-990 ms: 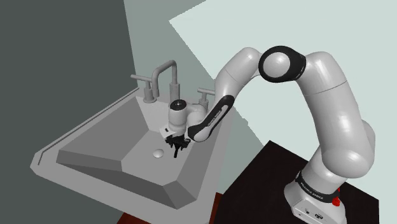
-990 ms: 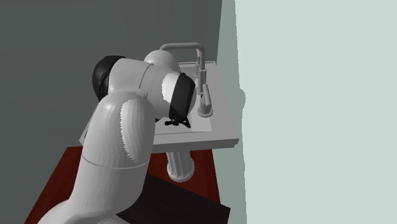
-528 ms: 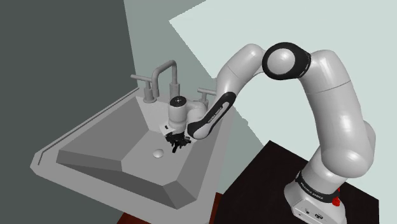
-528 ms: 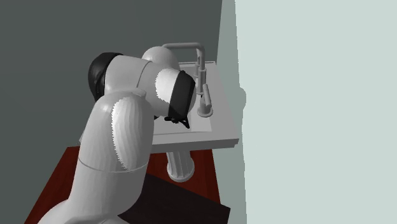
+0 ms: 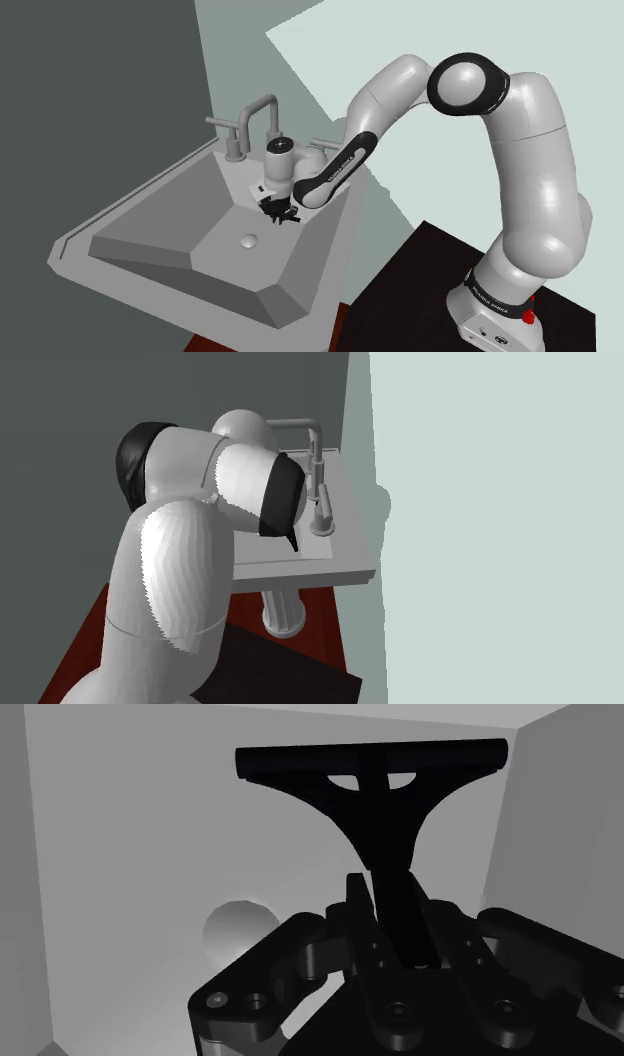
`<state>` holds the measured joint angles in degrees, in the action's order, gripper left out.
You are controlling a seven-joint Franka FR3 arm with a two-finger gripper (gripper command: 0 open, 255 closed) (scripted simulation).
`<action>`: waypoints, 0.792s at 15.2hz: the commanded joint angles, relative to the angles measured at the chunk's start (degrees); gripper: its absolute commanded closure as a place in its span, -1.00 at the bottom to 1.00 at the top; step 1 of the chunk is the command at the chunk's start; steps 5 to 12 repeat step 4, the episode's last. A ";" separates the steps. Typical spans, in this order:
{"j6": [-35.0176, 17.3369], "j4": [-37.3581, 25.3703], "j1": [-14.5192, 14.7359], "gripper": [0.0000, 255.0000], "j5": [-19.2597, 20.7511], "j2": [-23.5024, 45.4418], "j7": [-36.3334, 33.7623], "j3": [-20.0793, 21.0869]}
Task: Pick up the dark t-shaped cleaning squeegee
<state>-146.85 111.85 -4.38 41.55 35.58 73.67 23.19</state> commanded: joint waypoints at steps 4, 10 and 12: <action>1.31 0.47 -0.85 1.00 -1.47 -1.85 1.21 1.19; 1.31 0.47 -0.85 1.00 -1.47 -1.85 1.21 1.19; 1.31 0.47 -0.85 1.00 -1.47 -1.85 1.21 1.19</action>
